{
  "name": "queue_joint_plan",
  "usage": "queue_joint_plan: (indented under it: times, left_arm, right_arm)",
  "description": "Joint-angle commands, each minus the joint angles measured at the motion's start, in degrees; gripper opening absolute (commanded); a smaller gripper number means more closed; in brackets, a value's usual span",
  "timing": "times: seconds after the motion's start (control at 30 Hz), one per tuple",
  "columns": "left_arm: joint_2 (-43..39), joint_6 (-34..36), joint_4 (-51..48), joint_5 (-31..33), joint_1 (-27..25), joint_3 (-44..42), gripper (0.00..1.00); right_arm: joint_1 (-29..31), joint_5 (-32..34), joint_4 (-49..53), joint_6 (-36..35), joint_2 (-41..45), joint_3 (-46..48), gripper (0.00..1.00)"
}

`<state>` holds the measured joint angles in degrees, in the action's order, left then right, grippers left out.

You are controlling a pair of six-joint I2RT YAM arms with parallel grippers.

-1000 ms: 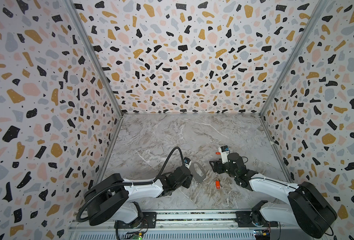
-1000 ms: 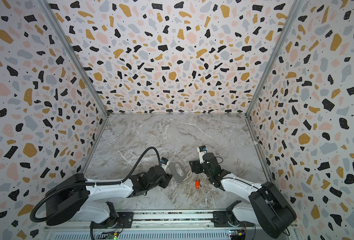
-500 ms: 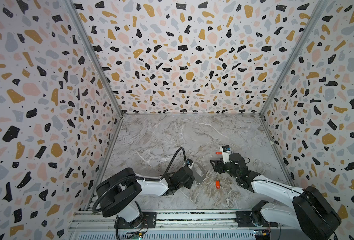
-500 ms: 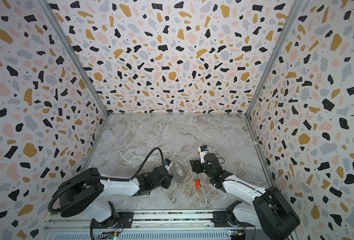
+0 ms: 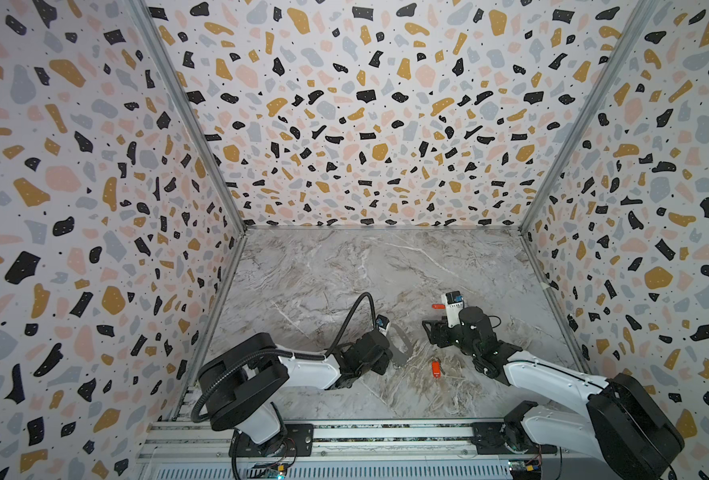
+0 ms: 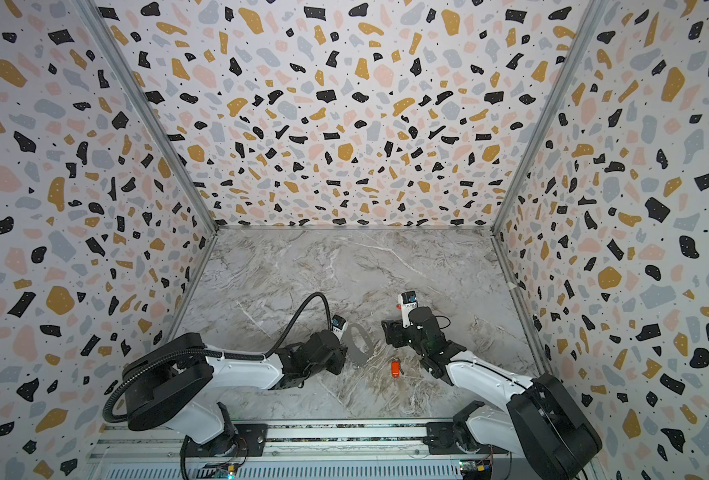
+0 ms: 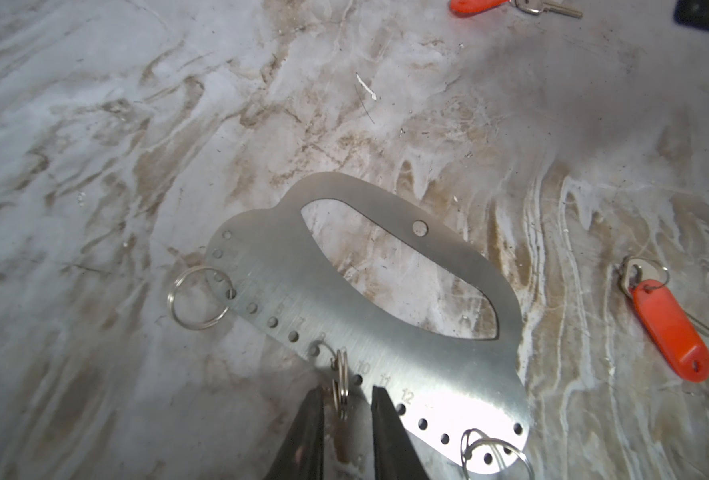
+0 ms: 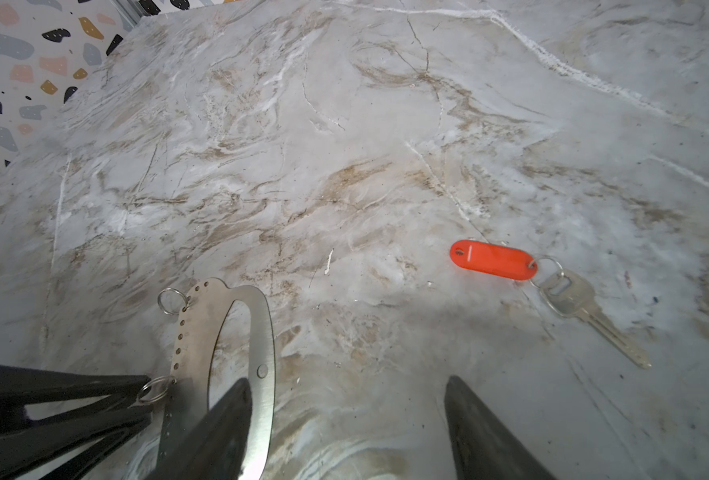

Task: Put the keys on the keyring
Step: 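Grasp the plate edge with left gripper while right gripper grasps the red tag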

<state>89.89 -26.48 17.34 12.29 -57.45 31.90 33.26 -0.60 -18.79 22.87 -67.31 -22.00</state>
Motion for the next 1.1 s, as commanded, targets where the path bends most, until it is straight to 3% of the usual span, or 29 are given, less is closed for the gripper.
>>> queue_joint_plan:
  times: [0.0,0.7,1.07]
  left_arm:
    - [0.6,0.9,1.6,0.8,-0.2,1.6,0.2]
    - [1.6,2.2,1.8,0.6,-0.2,2.7,0.0]
    - [-2.6,9.2,-1.9,-1.4,0.1,4.7,0.0]
  right_arm:
    - [0.3,0.5,0.9,-0.4,0.5,0.2,0.73]
    - [0.3,0.4,0.9,-0.5,-0.5,-0.2,0.73]
    - [0.4,-0.7,2.8,-0.4,1.2,-0.4,0.73]
